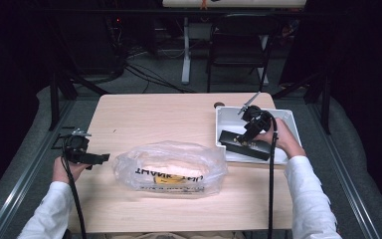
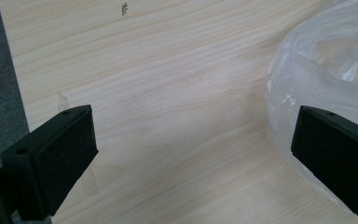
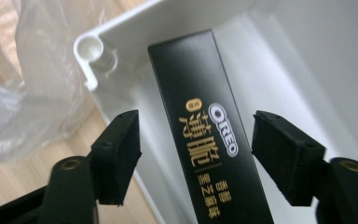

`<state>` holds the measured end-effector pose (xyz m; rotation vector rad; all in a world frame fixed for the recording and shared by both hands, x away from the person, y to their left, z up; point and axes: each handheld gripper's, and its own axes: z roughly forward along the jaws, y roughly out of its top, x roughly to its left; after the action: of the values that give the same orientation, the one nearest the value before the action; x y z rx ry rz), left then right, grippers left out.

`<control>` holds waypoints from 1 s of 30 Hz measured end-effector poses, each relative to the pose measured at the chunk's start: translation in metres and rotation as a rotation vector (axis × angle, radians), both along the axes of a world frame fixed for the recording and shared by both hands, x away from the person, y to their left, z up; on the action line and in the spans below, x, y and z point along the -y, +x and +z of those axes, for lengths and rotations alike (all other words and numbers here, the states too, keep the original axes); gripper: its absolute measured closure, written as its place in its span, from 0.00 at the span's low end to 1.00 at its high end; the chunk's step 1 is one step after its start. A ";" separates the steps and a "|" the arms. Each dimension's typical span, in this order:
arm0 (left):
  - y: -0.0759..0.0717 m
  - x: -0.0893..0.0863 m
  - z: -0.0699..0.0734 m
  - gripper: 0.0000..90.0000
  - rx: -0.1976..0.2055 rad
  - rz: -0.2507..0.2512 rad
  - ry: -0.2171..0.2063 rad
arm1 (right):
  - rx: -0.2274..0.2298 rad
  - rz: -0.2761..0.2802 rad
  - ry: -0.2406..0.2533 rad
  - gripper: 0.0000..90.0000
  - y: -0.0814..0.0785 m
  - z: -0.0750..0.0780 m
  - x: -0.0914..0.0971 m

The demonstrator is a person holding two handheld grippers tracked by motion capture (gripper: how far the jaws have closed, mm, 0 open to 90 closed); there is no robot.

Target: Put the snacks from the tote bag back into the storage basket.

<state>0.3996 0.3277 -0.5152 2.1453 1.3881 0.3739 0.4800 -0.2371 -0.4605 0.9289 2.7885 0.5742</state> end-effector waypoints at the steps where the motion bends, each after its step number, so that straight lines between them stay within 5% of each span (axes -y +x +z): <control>1: 0.000 0.000 0.000 0.00 -0.001 -0.002 -0.001 | 0.002 -0.010 0.026 0.40 -0.001 -0.001 -0.002; 6: 0.000 0.001 0.000 0.00 0.002 -0.003 0.003 | 0.026 -0.061 0.012 0.59 0.002 -0.002 -0.011; 17: 0.001 0.001 -0.001 0.00 0.000 -0.003 0.008 | 0.104 -0.167 0.061 1.00 0.007 -0.006 -0.022; 30: 0.001 0.001 -0.002 0.00 -0.004 -0.003 0.007 | 0.097 -0.270 0.027 1.00 0.030 -0.036 -0.030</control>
<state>0.4011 0.3267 -0.5169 2.1550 1.3883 0.3741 0.5096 -0.2068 -0.4967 1.2219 2.5186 0.5984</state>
